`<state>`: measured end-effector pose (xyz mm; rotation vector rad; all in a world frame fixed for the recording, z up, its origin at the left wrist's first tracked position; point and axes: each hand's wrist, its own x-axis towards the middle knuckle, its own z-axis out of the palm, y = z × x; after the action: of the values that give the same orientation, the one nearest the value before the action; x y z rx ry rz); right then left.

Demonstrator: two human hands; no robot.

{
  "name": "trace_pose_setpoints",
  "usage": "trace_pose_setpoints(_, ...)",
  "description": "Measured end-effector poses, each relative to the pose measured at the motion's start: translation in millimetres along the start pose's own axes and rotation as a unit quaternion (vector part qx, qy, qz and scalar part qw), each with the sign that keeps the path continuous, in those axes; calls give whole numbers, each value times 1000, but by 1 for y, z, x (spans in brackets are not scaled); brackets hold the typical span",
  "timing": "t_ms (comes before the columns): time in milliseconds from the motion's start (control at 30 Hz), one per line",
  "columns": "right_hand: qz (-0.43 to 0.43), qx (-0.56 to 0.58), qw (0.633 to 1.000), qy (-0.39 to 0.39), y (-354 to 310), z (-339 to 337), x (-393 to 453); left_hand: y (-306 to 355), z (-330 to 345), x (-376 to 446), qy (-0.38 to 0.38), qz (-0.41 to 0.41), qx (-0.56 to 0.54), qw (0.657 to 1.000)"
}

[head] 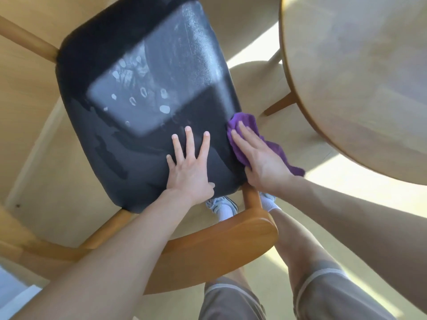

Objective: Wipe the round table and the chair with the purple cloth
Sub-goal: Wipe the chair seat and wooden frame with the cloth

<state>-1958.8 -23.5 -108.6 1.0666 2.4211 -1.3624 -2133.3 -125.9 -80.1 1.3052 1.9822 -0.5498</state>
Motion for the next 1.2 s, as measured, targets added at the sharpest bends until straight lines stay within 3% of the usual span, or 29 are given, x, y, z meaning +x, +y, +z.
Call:
trace_pose_setpoints(67, -37, -37, 996, -76, 12, 4, -21, 0, 0, 1, -4, -4, 9, 1000)
trace_pose_setpoints(167, -98, -129, 959, -231, 36, -10, -38, 1, 1, 0, 2, -12, 11, 1000)
trace_pose_setpoints(233, -128, -158, 939, -278, 44, -23, -25, 1, 0, 1, 8, -11, 7, 1000)
trace_pose_setpoints(333, -123, -159, 951, -235, 31, -47, -1, -1, -3, -1, 16, -7, 5, 1000)
trace_pose_setpoints(400, -97, -89, 987, -95, 23, -58, 8, -1, -2, -1, 24, -9, 7, 1000)
trace_pose_setpoints(467, -52, -26, 997, 47, 15, -57, 9, -1, 0, 0, 32, -10, 4, 999)
trace_pose_setpoints(500, -16, -9, 999, 50, 12, -52, 8, -1, 2, 0, 37, -12, 3, 999)
trace_pose_setpoints(600, 39, -1, 993, -108, 11, -22, -5, -2, 5, 0, 42, -14, 1, 999)
trace_pose_setpoints(700, 10, -23, 984, -176, 23, -17, -28, -3, 6, 0, 47, -17, 6, 999)
trace_pose_setpoints(767, -21, -66, 964, -257, 31, -26, -38, -2, 6, 0, 47, -17, 3, 999)
trace_pose_setpoints(833, 3, -96, 938, -332, 32, -41, -38, -1, 4, 0, 47, -17, 4, 999)
trace_pose_setpoints(900, 39, -122, 940, -317, 25, -55, -28, -2, 3, 0, 45, -18, 1, 999)
trace_pose_setpoints(1033, 112, -36, 992, -48, 12, -66, -7, -1, 3, 1, 45, -17, -1, 999)
trace_pose_setpoints(1067, 108, -8, 994, -21, 6, -60, -6, -1, 3, 1, 45, -17, 0, 999)
trace_pose_setpoints(1200, 93, 5, 988, -120, -16, -21, -17, -2, 4, 0, 46, -16, 4, 999)
